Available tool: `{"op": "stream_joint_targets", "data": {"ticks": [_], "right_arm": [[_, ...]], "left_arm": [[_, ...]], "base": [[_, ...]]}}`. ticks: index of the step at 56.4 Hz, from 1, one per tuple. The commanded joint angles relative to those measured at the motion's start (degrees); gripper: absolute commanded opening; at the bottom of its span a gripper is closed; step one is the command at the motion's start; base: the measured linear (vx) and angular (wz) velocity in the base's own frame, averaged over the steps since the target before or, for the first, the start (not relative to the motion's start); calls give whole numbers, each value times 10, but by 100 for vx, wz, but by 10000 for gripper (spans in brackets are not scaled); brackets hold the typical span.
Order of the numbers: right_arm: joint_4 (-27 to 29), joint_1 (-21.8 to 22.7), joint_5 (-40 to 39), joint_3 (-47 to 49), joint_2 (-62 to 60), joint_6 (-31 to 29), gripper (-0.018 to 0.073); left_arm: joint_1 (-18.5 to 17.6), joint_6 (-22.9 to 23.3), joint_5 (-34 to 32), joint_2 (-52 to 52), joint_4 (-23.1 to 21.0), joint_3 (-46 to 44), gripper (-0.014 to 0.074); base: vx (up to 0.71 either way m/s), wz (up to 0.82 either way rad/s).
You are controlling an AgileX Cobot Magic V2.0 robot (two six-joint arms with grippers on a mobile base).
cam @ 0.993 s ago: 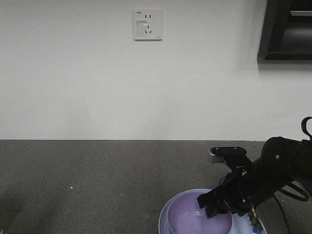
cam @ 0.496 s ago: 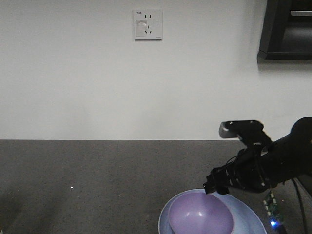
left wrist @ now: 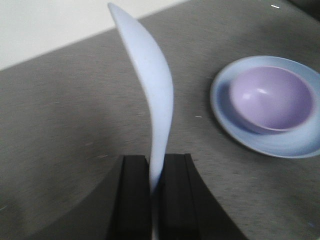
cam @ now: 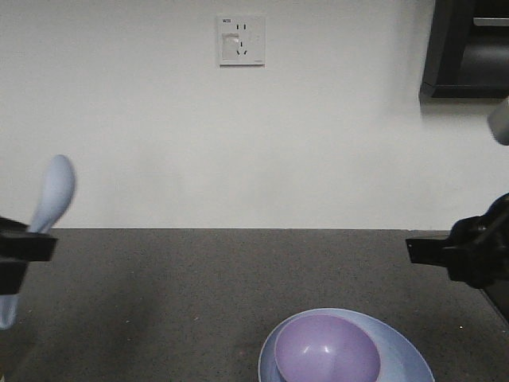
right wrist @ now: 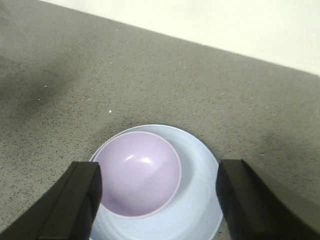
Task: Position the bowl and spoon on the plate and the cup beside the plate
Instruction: 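Lower the spoon into the bowl with the left gripper and release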
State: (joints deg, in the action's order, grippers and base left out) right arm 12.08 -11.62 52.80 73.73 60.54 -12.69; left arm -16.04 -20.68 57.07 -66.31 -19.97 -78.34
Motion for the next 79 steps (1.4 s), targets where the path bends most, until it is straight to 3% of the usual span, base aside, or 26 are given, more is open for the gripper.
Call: {"op": "stream_joint_targets", "data": {"ticks": [1,21,34,43,65,79], "right_arm": [[-18,0,-20,19,-27,-1,519],[-64,0,27,15,-39,18,481],[-76,0,21,-2,-39,19,435],[-77,0,15,-22,-39,19,414],[-76,0,5,-31,-39,19,410],[-75,0,7,-31,-39,21,410]], "left_arm": [[-24,-44,3,-57,-79,-65,0],[-156,-34,-2,-253,-80,-176,0],[-205,-23,20,-348,-80,-234,0],[-217,4,35,-396,-78,-265,0],[-231,17,21,-442,-70,-269,20],[-232,16,9,-440,-71,-269,204]], "base": [[0,0],[0,0],[0,0],[0,0],[0,0],[0,0]]}}
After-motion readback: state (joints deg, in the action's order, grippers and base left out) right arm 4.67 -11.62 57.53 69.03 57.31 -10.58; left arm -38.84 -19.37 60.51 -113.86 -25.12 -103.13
